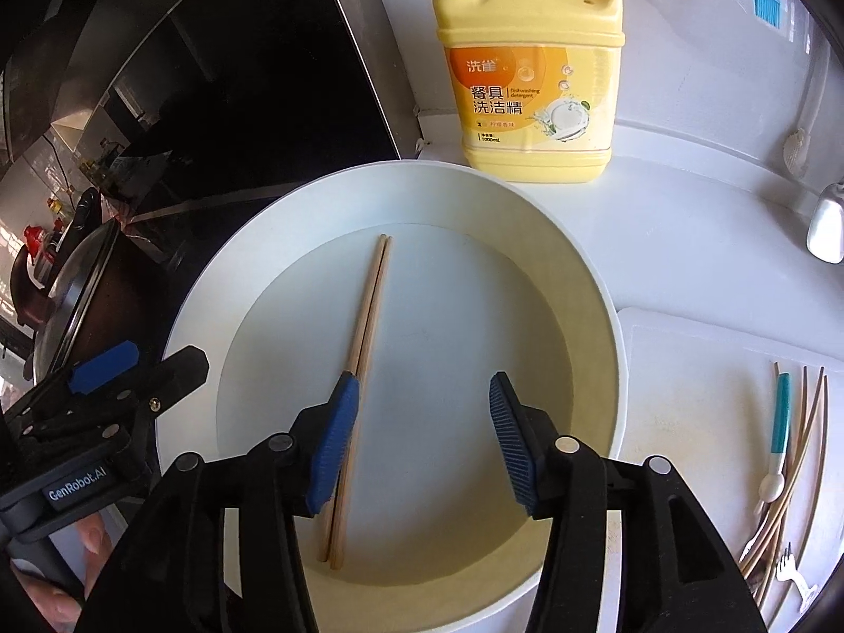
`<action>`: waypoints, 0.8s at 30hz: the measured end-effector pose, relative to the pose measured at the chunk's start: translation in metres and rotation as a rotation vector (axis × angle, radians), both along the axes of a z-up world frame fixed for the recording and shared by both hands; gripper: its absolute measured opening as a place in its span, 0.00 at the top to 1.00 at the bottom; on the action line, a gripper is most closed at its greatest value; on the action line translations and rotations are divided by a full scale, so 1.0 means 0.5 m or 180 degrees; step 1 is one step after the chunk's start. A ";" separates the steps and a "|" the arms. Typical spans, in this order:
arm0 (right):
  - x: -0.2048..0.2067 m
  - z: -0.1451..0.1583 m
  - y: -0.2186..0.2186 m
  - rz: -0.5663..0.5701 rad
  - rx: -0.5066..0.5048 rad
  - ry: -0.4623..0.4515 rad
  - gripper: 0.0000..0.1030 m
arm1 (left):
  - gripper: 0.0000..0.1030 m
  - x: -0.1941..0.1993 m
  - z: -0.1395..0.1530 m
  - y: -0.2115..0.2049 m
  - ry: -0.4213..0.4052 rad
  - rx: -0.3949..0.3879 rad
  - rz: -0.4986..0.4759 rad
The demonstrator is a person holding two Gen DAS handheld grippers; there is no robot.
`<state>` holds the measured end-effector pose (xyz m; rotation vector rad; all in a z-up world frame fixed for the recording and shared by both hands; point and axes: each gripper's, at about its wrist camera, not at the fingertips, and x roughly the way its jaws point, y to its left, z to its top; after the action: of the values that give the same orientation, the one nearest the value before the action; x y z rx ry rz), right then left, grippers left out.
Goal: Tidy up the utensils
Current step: 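Withdraw both tools from the basin back toward the cutting board, then move the right tool over the metal fork while the left tool approaches the chopstick pile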
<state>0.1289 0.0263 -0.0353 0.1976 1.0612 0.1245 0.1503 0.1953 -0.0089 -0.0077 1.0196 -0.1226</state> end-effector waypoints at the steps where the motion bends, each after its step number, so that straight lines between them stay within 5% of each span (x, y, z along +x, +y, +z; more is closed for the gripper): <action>1: -0.007 0.005 0.000 0.0004 -0.0016 -0.0023 0.46 | 0.12 -0.002 0.004 0.003 -0.0003 0.0008 -0.0004; 12: -0.131 0.060 -0.008 -0.0103 -0.0090 -0.0363 0.39 | 0.07 -0.051 0.046 0.013 -0.0061 -0.0008 -0.0181; 24: -0.266 0.051 -0.103 -0.0829 -0.0007 -0.0259 0.35 | 0.07 -0.115 0.053 -0.063 -0.0095 -0.0021 -0.0757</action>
<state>-0.0043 -0.0251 -0.0098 0.3242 0.9459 -0.1027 0.0926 0.1638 0.0174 0.1093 0.9876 -0.3419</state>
